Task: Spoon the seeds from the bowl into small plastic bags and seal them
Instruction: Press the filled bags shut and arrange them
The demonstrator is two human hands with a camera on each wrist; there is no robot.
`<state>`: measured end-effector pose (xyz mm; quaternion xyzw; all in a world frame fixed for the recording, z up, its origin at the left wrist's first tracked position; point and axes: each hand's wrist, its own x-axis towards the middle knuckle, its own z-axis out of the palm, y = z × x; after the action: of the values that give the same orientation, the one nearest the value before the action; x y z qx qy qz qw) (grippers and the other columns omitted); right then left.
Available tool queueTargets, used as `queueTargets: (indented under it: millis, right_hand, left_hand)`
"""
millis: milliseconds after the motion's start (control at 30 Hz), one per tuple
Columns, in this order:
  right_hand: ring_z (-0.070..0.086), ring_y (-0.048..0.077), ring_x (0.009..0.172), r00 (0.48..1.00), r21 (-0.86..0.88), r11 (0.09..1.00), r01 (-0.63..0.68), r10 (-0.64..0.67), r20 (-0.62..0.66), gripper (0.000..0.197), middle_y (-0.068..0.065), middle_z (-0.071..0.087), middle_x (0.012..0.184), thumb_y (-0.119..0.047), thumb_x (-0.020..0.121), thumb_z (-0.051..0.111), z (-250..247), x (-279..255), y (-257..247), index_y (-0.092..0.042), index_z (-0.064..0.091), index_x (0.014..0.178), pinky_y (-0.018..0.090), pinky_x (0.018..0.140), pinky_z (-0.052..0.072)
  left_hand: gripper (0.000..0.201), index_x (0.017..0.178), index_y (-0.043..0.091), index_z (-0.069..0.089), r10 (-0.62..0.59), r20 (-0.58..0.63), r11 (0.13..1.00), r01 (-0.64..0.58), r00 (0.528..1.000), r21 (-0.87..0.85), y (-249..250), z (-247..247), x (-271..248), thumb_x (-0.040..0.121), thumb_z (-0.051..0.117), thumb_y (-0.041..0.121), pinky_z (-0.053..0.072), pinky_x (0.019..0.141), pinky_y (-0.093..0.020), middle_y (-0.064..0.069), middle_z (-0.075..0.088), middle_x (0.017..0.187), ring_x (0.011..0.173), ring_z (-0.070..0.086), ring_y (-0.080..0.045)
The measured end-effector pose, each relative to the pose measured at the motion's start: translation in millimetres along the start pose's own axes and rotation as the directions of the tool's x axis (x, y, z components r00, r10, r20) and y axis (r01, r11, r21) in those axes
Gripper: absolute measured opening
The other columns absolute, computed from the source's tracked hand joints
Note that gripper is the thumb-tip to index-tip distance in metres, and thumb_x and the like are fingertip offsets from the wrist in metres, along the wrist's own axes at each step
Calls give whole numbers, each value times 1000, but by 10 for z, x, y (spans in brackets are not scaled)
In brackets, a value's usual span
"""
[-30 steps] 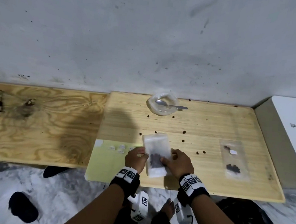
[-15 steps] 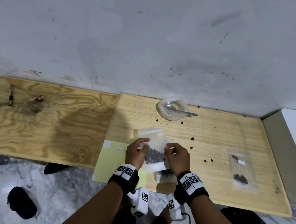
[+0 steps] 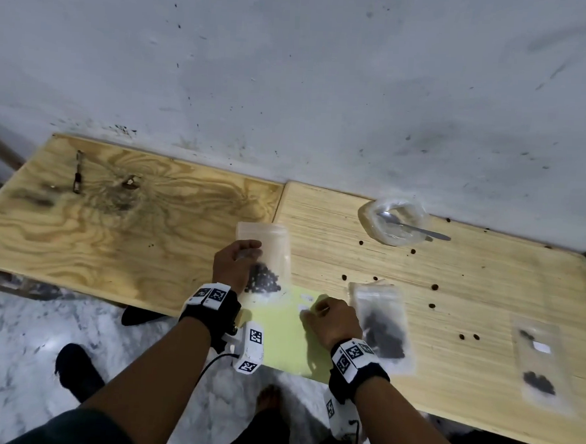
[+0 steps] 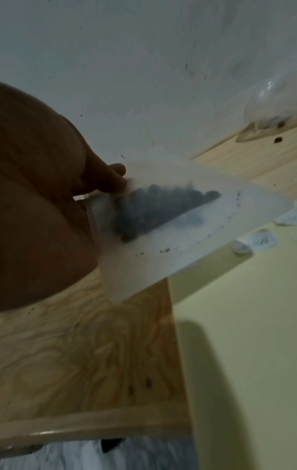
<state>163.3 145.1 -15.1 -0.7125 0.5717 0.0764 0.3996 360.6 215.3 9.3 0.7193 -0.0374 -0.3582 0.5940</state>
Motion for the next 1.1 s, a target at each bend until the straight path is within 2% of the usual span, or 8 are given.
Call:
queueTargets:
  millis: [167,367,500,600,700,833,900,1100]
  right_hand:
    - [63,18,75,996,6,998,-58,59,-71,15,-12,66,74,-37,75,62,125,12,-122,-25,69,82,24,66,46]
    - [62,17,68,997,49,998,-37,40,-60,18,-9,66,69,-33,82,54,184,48,-129,-23,65,74,24,61,49]
    - [57,16,79,991,248,966,72,-41,-128,14,-8,63,80,-23,93,58,77,35,-80,-23,59,79,23,70,40]
    - [56,14,73,974,415,893,173,-92,-207,18,-3,61,73,-14,87,71,-41,32,-79,-11,60,73,21,68,42]
    - [55,9,68,971,540,809,234,-165,-173,16,-5,61,70,-8,83,76,-154,7,-182,-16,67,72,14,65,45]
    - [56,3,60,961,565,778,274,-238,-139,4,-6,64,68,-8,82,78,-278,-14,-309,-9,76,85,12,61,44]
    - [59,6,64,955,536,791,295,-246,-163,4,-7,65,68,-8,81,78,-326,-18,-332,-9,76,84,11,64,46]
    - [64,9,67,948,420,861,286,-188,-258,13,-9,68,67,-22,78,79,-368,-11,-301,-27,71,69,30,72,55]
  left_hand:
    - [14,94,8,72,-16,33,998,14,999,54,-88,-150,24,84,66,1,38,41,-23,-9,63,67,44,50,-18]
    - [20,94,8,72,-16,44,997,12,999,79,-213,-202,-30,87,59,-4,40,46,-23,-7,63,75,55,51,-16]
    - [17,92,7,72,11,40,997,-14,999,80,-242,-169,-98,84,62,-5,40,52,-24,-2,63,73,56,49,-12]
    - [17,83,12,73,50,70,993,-57,996,104,-261,-102,-154,83,67,-3,44,55,-22,-1,68,78,61,55,-12]
    - [25,85,21,74,102,143,965,-133,984,227,-265,15,-241,81,67,-3,43,53,-19,3,68,81,56,53,-7]
    - [39,101,23,72,145,257,937,-216,955,274,-215,186,-376,79,63,-9,48,66,-14,4,66,99,90,56,-15]
    - [45,109,21,69,139,302,943,-219,943,249,-172,266,-445,80,61,-12,44,60,-5,0,64,106,95,55,-12]
    - [55,109,27,68,100,346,967,-174,933,188,-138,436,-582,77,57,-16,47,61,-9,13,65,108,101,57,0]
